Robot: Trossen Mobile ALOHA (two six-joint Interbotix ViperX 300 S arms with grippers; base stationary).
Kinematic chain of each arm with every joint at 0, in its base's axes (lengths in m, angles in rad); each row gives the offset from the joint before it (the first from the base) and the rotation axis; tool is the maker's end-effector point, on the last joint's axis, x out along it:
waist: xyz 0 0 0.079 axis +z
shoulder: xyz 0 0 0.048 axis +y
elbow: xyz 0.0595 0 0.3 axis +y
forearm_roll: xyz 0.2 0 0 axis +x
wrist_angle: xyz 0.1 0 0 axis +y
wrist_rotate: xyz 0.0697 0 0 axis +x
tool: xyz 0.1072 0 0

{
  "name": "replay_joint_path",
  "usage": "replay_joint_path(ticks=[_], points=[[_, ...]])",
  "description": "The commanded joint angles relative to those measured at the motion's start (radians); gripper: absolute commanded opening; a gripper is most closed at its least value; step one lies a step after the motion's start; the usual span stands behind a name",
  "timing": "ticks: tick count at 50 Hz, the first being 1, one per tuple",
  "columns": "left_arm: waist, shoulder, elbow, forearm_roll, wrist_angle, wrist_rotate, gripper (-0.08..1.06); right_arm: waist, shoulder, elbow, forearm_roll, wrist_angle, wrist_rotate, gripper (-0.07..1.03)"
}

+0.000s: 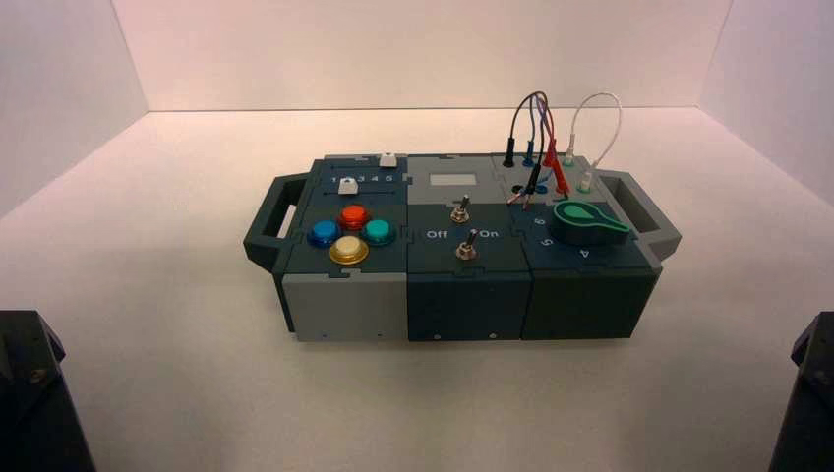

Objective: Move the top slider to position 2.

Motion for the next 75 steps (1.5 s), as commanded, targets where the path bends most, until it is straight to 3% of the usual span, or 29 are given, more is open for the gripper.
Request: replay_joint_path(ticks=[1, 14, 22, 27, 35, 38, 41, 51, 58, 67, 69, 75], points=[[-0.037, 0.003, -0.075, -0.003, 0.124, 0.002, -0.03, 0.037, 0.048, -0.087, 0.005, 0.078, 0.005, -0.02], [-0.149, -0.011, -0.144, -0.003, 0.319, 0.008, -0.03, 0.132, 0.179, -0.227, 0.04, 0.35, 0.005, -0.02], [-0.195, -0.006, -0.17, -0.015, 0.43, 0.009, -0.03, 0.178, 0.229, -0.275, 0.084, 0.436, 0.005, -0.02], [-0.218, 0.023, -0.184, -0.046, 0.506, 0.005, -0.03, 0.184, 0.236, -0.287, 0.133, 0.454, 0.005, -0.02], [-0.219, 0.095, -0.204, -0.167, 0.601, 0.0, -0.03, 0.184, 0.255, -0.293, 0.17, 0.489, 0.005, -0.02], [-0.219, 0.123, -0.21, -0.195, 0.624, 0.0, -0.03, 0.184, 0.276, -0.298, 0.169, 0.512, 0.005, -0.02], [-0.219, 0.155, -0.215, -0.209, 0.643, 0.0, -0.03, 0.183, 0.302, -0.307, 0.169, 0.543, 0.005, -0.02], [-0.219, 0.241, -0.222, -0.21, 0.649, -0.005, -0.03, 0.198, 0.4, -0.344, 0.167, 0.611, 0.012, -0.02], [-0.219, 0.273, -0.227, -0.21, 0.637, -0.009, -0.03, 0.224, 0.448, -0.356, 0.137, 0.615, 0.069, -0.02], [-0.219, 0.291, -0.23, -0.21, 0.598, -0.029, -0.03, 0.272, 0.477, -0.365, 0.032, 0.615, 0.221, -0.02], [-0.219, 0.301, -0.233, -0.212, 0.592, -0.034, -0.03, 0.29, 0.485, -0.365, -0.008, 0.618, 0.273, -0.02], [-0.219, 0.33, -0.245, -0.212, 0.592, -0.038, -0.03, 0.35, 0.497, -0.371, -0.092, 0.632, 0.373, -0.02]])
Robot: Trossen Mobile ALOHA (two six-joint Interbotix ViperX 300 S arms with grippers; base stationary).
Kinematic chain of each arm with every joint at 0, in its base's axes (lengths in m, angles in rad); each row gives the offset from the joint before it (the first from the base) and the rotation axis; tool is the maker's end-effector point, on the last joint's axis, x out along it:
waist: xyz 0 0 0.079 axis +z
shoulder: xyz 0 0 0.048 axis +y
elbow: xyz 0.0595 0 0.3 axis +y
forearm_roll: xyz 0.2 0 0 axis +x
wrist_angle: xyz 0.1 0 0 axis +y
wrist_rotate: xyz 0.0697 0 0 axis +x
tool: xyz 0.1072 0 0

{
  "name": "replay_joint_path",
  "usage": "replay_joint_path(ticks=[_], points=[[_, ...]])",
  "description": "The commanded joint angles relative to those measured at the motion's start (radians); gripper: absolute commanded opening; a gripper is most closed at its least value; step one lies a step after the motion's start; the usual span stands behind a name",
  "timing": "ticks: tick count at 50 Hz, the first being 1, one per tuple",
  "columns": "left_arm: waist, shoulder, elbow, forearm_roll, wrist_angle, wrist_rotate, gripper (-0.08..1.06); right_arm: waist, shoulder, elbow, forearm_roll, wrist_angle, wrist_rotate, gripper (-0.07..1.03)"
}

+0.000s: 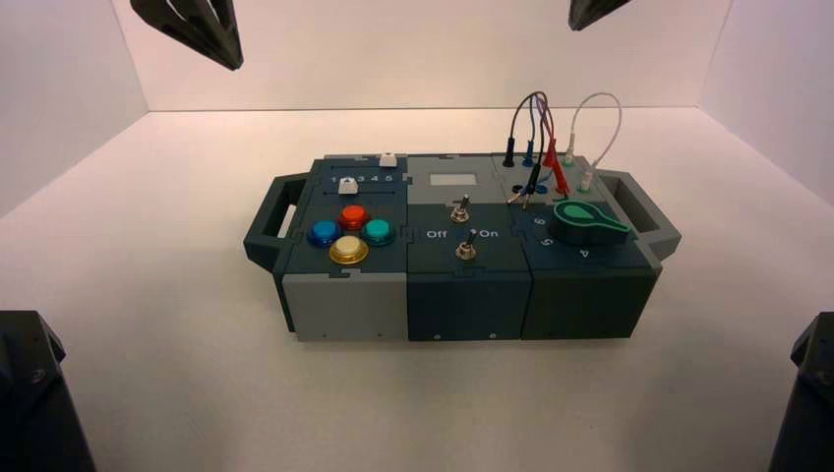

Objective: Move the top slider to position 2.

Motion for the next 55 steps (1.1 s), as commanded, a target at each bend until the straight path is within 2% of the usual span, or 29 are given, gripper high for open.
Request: replay_joint_path(ticks=[1, 5, 10, 16, 19, 22, 23, 24, 28, 30, 34, 41, 50, 53, 55], points=[[-0.002, 0.023, -0.04, -0.003, -0.012, -0.008, -0.03, 0.06, 0.008, -0.041, -0.078, 0.012, 0.087, -0.02], [-0.002, 0.044, -0.046, -0.003, -0.012, -0.005, -0.03, 0.1, 0.031, -0.052, -0.121, 0.032, 0.137, -0.02], [-0.002, 0.074, -0.055, -0.003, -0.012, -0.003, -0.03, 0.135, 0.06, -0.061, -0.15, 0.034, 0.176, -0.02], [-0.002, 0.107, -0.071, -0.005, -0.017, -0.003, -0.03, 0.158, 0.077, -0.067, -0.153, 0.012, 0.193, -0.02], [-0.002, 0.126, -0.075, -0.015, -0.029, -0.006, -0.03, 0.164, 0.075, -0.067, -0.15, -0.005, 0.201, -0.02], [-0.002, 0.138, -0.075, -0.04, -0.048, -0.005, -0.03, 0.166, 0.071, -0.063, -0.14, -0.026, 0.206, -0.02], [-0.002, 0.143, -0.075, -0.054, -0.058, -0.003, -0.03, 0.166, 0.069, -0.061, -0.133, -0.034, 0.206, -0.02], [-0.002, 0.15, -0.075, -0.08, -0.074, 0.003, -0.03, 0.166, 0.066, -0.058, -0.126, -0.043, 0.206, -0.02], [-0.003, 0.16, -0.074, -0.123, -0.097, 0.02, -0.03, 0.166, 0.058, -0.052, -0.107, -0.055, 0.206, -0.02], [-0.009, 0.176, -0.075, -0.178, -0.126, 0.061, -0.03, 0.167, 0.055, -0.046, -0.084, -0.064, 0.201, -0.02], [-0.015, 0.196, -0.08, -0.209, -0.144, 0.089, -0.03, 0.172, 0.054, -0.041, -0.061, -0.066, 0.19, -0.02], [-0.025, 0.242, -0.098, -0.212, -0.158, 0.097, -0.03, 0.173, 0.051, -0.035, -0.041, -0.064, 0.184, -0.02], [-0.072, 0.336, -0.141, -0.213, -0.161, 0.097, -0.03, 0.173, 0.041, -0.025, -0.037, -0.063, 0.184, -0.02], [-0.087, 0.36, -0.155, -0.21, -0.167, 0.097, -0.03, 0.173, 0.041, -0.023, -0.037, -0.057, 0.184, -0.02], [-0.11, 0.396, -0.175, -0.193, -0.175, 0.095, -0.03, 0.173, 0.043, -0.023, -0.038, -0.046, 0.184, -0.02]])
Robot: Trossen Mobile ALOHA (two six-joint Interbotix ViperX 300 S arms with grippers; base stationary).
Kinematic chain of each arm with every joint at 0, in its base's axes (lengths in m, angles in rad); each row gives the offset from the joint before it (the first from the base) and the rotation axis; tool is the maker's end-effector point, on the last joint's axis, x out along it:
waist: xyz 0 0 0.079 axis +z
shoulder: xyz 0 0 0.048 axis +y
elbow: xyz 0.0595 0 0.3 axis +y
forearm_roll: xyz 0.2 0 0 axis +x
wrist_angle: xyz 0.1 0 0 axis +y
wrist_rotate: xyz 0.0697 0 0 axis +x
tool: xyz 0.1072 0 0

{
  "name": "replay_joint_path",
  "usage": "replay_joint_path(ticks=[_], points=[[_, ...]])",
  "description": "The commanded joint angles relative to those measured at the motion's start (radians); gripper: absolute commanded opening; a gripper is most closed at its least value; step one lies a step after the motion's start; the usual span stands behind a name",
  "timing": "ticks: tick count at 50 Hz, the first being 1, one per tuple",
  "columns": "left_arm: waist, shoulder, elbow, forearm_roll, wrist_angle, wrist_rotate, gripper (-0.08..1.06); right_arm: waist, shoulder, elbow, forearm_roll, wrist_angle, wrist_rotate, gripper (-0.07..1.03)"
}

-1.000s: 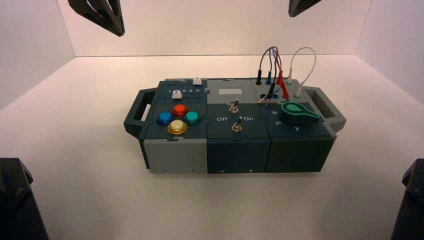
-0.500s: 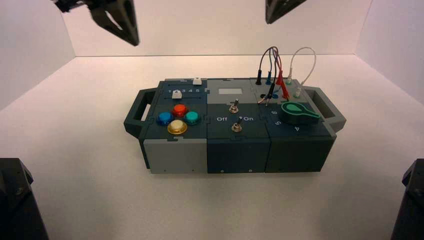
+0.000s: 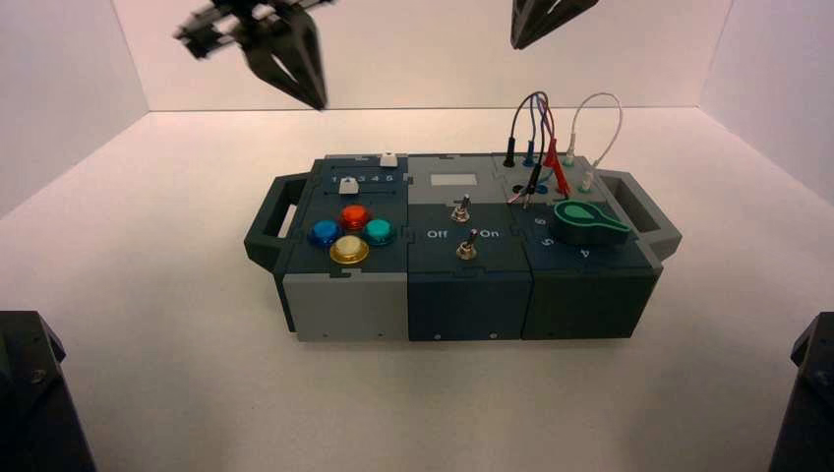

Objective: Move the top slider to position 2.

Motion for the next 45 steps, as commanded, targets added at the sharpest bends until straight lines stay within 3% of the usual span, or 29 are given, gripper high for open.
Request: replay_joint_path(ticks=[1, 6, 8, 9, 16, 17, 19, 20, 27, 45], points=[[-0.043, 0.046, -0.06, 0.023, -0.018, 0.002, -0.03, 0.006, -0.017, -0.012, -0.002, 0.011, -0.002, -0.02], [-0.067, 0.089, -0.089, 0.061, -0.018, -0.038, -0.03, 0.006, -0.015, -0.012, -0.006, 0.025, -0.002, -0.02], [-0.083, 0.112, -0.109, 0.104, -0.018, -0.072, -0.03, 0.006, -0.014, -0.012, -0.008, 0.029, -0.002, -0.02], [-0.086, 0.117, -0.114, 0.112, -0.017, -0.08, -0.03, 0.006, -0.015, -0.011, -0.008, 0.031, -0.002, -0.02], [-0.127, 0.156, -0.169, 0.261, 0.005, -0.227, -0.03, 0.006, -0.014, -0.009, -0.009, 0.034, -0.002, -0.02], [-0.127, 0.156, -0.169, 0.261, 0.005, -0.227, -0.03, 0.006, -0.014, -0.009, -0.009, 0.034, -0.002, -0.02], [-0.143, 0.173, -0.193, 0.31, 0.026, -0.278, -0.03, 0.006, -0.012, -0.009, -0.009, 0.035, -0.002, -0.02], [-0.146, 0.178, -0.201, 0.314, 0.032, -0.288, -0.03, 0.006, -0.011, -0.009, -0.009, 0.035, -0.002, -0.02], [-0.161, 0.21, -0.233, 0.295, 0.043, -0.281, -0.03, 0.006, -0.005, -0.009, -0.008, 0.034, -0.003, -0.02], [-0.175, 0.245, -0.259, 0.192, 0.043, -0.238, -0.03, 0.006, -0.094, 0.031, 0.044, -0.009, -0.02, -0.02]])
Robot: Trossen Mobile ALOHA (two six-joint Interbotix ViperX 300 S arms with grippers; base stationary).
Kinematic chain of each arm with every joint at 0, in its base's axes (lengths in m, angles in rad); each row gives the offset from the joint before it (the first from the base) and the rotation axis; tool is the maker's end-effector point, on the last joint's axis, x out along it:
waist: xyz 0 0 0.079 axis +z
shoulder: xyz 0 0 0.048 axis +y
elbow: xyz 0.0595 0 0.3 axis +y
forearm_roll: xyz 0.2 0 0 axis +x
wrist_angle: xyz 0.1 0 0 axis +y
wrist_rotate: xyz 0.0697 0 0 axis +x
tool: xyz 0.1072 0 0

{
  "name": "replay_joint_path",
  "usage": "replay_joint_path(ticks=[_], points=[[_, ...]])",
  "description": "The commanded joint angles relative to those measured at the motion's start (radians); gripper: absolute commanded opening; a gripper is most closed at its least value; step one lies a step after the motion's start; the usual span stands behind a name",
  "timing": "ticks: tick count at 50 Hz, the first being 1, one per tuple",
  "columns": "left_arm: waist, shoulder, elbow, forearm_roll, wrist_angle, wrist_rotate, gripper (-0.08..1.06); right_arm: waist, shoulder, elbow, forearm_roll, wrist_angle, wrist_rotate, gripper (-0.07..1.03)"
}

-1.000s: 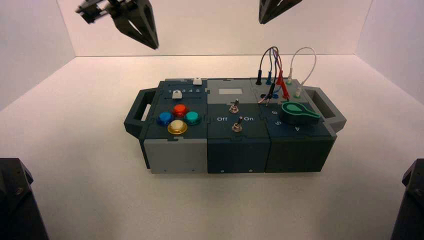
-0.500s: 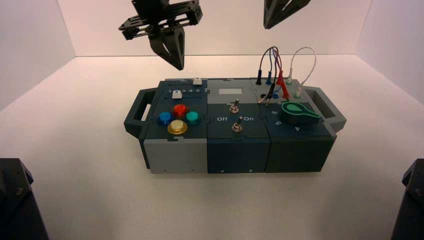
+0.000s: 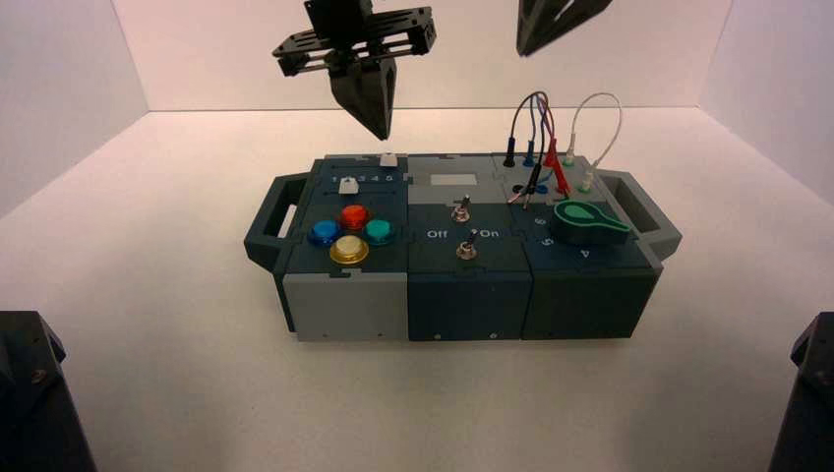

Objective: Move the top slider to position 2.

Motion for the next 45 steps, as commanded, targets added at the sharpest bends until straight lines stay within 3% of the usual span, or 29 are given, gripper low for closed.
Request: replay_joint_path(ticks=[1, 8, 30, 45], points=[[-0.005, -0.006, -0.031, -0.038, -0.008, 0.017, -0.03, 0.005, -0.057, 0.008, 0.014, -0.012, -0.003, -0.02], [-0.005, 0.015, -0.044, -0.058, -0.02, 0.025, -0.03, 0.021, -0.066, 0.031, 0.015, -0.015, -0.003, -0.02], [-0.009, 0.064, -0.049, -0.058, -0.06, 0.025, -0.03, 0.083, -0.031, 0.028, 0.015, -0.026, -0.002, -0.02], [-0.009, 0.084, -0.049, -0.054, -0.063, 0.025, -0.03, 0.175, -0.023, 0.009, 0.005, -0.029, -0.002, -0.02]])
